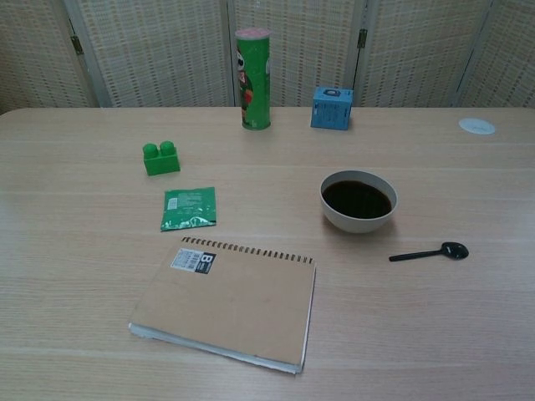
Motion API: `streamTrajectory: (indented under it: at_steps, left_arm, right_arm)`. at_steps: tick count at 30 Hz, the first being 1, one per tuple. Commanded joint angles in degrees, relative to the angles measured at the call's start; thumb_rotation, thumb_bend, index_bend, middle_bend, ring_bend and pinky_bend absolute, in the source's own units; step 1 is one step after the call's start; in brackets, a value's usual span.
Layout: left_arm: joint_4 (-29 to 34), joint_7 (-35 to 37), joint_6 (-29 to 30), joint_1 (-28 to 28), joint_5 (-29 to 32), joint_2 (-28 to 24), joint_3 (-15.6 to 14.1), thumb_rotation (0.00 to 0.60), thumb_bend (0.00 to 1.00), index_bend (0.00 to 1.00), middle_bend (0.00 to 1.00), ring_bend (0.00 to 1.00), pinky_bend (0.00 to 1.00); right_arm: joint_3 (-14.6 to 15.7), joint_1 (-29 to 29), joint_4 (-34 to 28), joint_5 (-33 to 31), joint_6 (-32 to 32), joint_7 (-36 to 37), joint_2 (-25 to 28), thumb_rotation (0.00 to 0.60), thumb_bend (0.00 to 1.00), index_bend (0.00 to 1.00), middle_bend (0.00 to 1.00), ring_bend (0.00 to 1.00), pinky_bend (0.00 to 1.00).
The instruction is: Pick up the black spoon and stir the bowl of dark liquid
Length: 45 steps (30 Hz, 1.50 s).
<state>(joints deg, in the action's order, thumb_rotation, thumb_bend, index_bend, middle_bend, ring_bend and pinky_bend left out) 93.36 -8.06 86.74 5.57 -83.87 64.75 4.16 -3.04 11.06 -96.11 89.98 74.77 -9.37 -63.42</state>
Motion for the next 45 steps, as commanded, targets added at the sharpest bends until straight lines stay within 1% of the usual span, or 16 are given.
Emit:
streamTrajectory:
  at_steps: [1, 3, 5, 9, 11, 15, 19, 28, 34, 45]
  left_arm:
    - [-0.12, 0.28, 0.01, -0.14, 0.19, -0.07, -0.04, 0.600, 0.23, 0.28, 0.32, 0.25, 0.27]
    - [-0.19, 0.49, -0.06, -0.22, 0.41, -0.29, -0.02, 0.600, 0.23, 0.28, 0.32, 0.25, 0.27]
    - [-0.24, 0.60, 0.13, -0.33, 0.47, -0.56, 0.06, 0.600, 0.23, 0.28, 0.32, 0.25, 0.27]
    - [-0.23, 0.78, 0.40, -0.55, 0.69, -0.93, 0.18, 0.600, 0.23, 0.28, 0.32, 0.25, 0.27]
    - [-0.21, 0.85, 0.46, -0.61, 0.74, -0.98, 0.22, 0.600, 0.23, 0.28, 0.32, 0.25, 0.27]
    - [-0.26, 0.85, 0.48, -0.62, 0.59, -0.96, 0.16, 0.600, 0.23, 0.28, 0.32, 0.25, 0.27]
    - [-0.51, 1.16, 0.67, -0.77, 0.67, -0.84, 0.22, 0.600, 0.23, 0.28, 0.32, 0.25, 0.27]
    - [-1.36, 1.69, 0.37, -0.66, 0.72, -0.42, 0.26, 0.600, 0.23, 0.28, 0.32, 0.25, 0.27]
    - [-1.73, 2.08, 0.27, -0.73, 0.80, -0.21, 0.21, 0.600, 0.23, 0.27, 0.32, 0.25, 0.27]
    - [-2.93, 3.09, 0.29, -1.05, 1.09, 0.40, 0.14, 0.600, 0.23, 0.27, 0.32, 0.25, 0.27]
  right_arm:
    - [-0.69, 3.74, -0.47, -1.33, -5.25, -2.16, -1.66, 0.600, 0.19, 0.31, 0.67, 0.78, 0.88]
    - [-0.92, 5.30, -0.11, -1.95, -7.53, -3.01, -2.73, 0.600, 0.19, 0.33, 0.73, 0.86, 0.95]
    - [-1.11, 6.98, 0.51, -2.80, -10.01, -4.41, -4.15, 0.600, 0.19, 0.35, 0.77, 0.91, 0.99]
    - [-1.54, 9.77, 2.23, -3.68, -13.06, -8.56, -7.46, 0.600, 0.19, 0.39, 0.82, 0.98, 1.00]
    - [-1.73, 11.12, 3.47, -4.30, -14.39, -11.46, -9.39, 0.600, 0.20, 0.42, 0.85, 1.00, 1.00]
    - [-2.00, 13.16, 5.66, -5.13, -15.67, -17.84, -12.98, 0.600, 0.21, 0.45, 0.87, 1.00, 1.00]
    - [-2.52, 14.57, 8.32, -6.40, -15.67, -22.92, -16.89, 0.600, 0.22, 0.46, 0.87, 1.00, 1.00]
    - [-3.03, 17.38, 12.91, -8.43, -16.11, -28.63, -23.16, 0.600, 0.22, 0.48, 0.88, 1.00, 1.00]
    - [-2.01, 18.80, 15.08, -9.10, -17.45, -31.01, -25.57, 0.600, 0.22, 0.49, 0.88, 1.00, 1.00]
    - [-0.05, 19.75, 19.85, -9.46, -18.00, -31.36, -28.83, 0.600, 0.23, 0.51, 0.88, 1.00, 1.00]
